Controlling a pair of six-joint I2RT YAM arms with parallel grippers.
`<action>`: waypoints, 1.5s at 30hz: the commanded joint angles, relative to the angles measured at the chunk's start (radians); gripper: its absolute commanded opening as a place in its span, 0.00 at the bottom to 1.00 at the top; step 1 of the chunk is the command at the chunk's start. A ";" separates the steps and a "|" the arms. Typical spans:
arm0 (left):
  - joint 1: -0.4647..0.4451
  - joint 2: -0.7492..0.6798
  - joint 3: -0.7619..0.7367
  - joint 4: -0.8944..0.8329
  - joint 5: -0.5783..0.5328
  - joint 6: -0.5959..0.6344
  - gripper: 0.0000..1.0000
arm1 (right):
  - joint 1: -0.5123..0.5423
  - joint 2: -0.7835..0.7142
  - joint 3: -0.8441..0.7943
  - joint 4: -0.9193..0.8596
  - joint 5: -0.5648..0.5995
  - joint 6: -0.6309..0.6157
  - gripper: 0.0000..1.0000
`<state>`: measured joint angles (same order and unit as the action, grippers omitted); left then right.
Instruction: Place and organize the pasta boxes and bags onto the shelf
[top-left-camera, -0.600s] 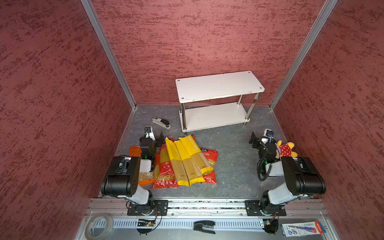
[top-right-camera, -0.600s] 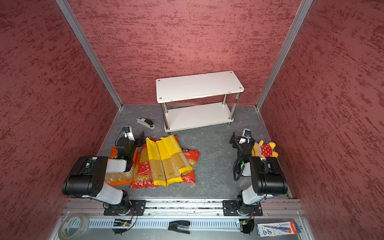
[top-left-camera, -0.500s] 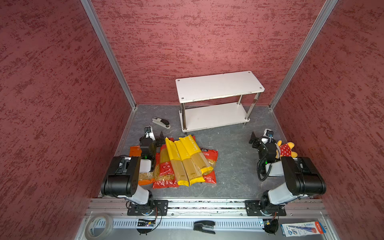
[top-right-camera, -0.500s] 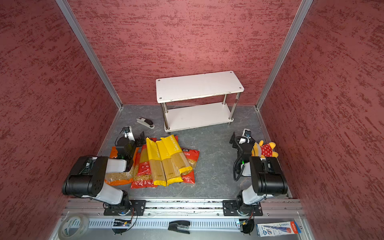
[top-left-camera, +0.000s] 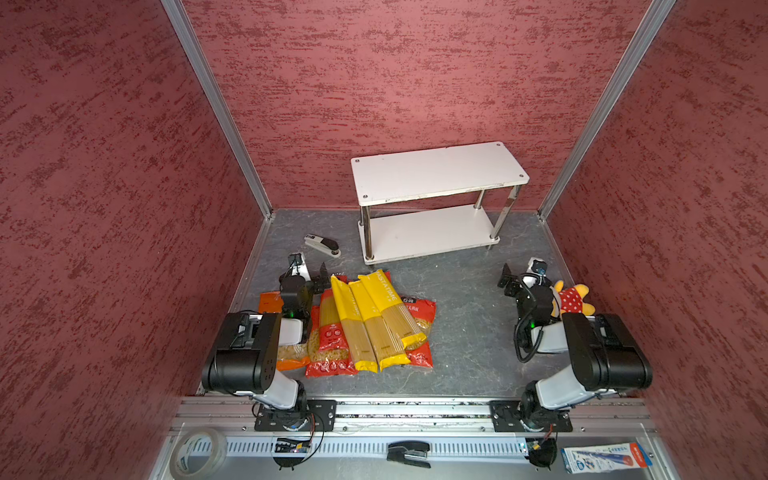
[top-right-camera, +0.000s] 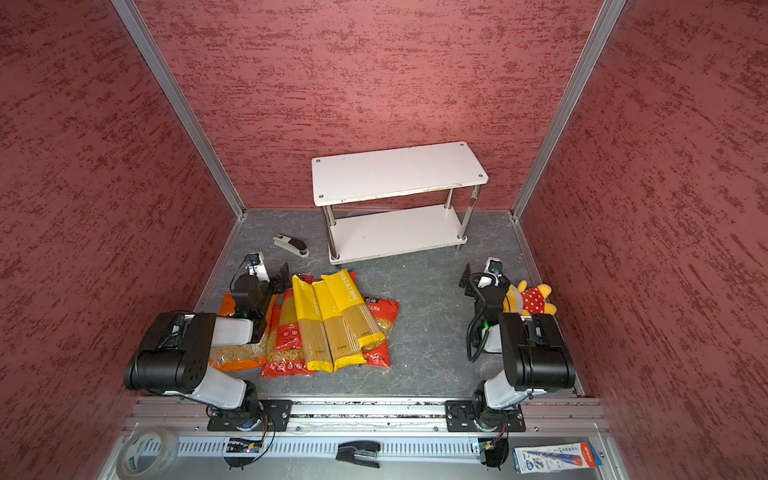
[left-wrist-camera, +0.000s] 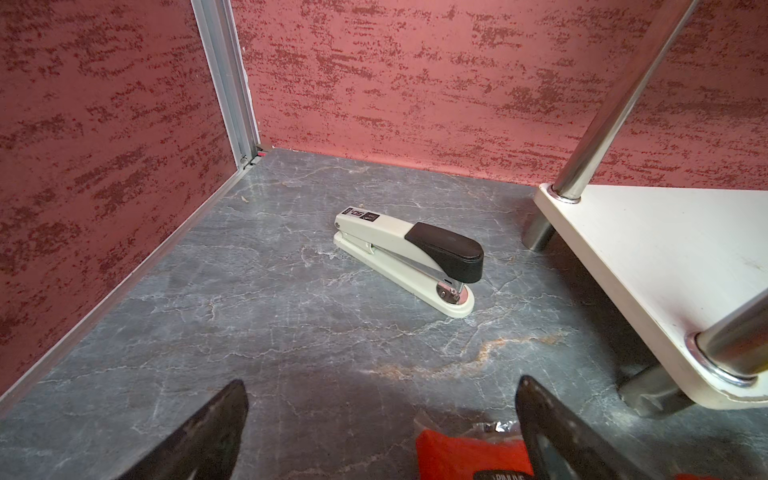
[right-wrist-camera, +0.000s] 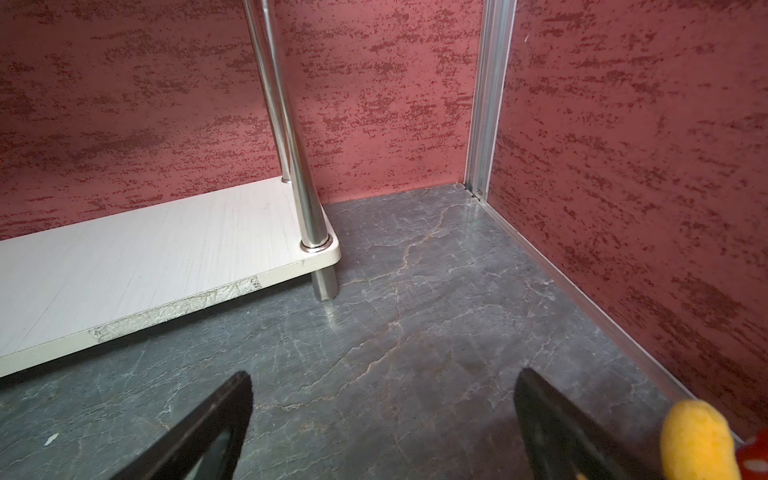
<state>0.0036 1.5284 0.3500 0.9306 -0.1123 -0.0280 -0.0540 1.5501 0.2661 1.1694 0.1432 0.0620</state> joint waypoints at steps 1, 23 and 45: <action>0.004 0.007 0.015 -0.007 0.010 0.010 1.00 | 0.003 -0.002 0.006 0.004 -0.004 -0.006 0.99; 0.004 0.007 0.015 -0.008 0.011 0.009 0.99 | 0.003 -0.001 0.005 0.010 0.002 -0.002 0.99; -0.020 -0.130 0.095 -0.283 -0.063 0.002 0.99 | 0.006 -0.126 0.004 -0.087 0.091 0.021 0.99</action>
<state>0.0025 1.4597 0.4084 0.7658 -0.0933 -0.0223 -0.0528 1.5040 0.2646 1.1332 0.1711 0.0677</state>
